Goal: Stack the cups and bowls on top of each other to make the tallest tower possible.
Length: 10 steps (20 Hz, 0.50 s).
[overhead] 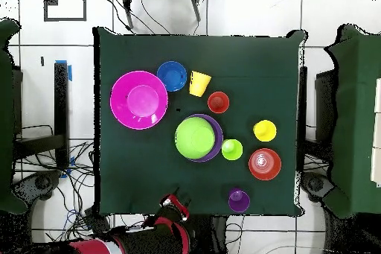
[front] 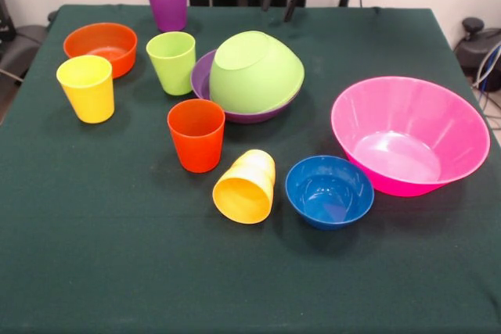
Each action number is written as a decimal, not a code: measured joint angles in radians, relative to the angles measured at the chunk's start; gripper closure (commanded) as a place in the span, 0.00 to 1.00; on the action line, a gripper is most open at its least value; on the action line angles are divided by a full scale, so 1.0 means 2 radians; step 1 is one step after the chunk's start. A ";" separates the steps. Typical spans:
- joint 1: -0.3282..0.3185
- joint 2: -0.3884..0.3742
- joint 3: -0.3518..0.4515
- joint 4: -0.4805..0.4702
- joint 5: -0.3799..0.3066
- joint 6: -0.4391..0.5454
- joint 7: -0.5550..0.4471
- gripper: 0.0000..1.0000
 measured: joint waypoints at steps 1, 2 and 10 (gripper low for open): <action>-0.003 0.000 0.000 -0.008 0.000 0.003 0.000 0.00; -0.004 0.000 0.000 -0.013 0.000 0.003 0.000 0.00; -0.004 0.000 0.000 -0.066 0.008 0.005 0.000 0.00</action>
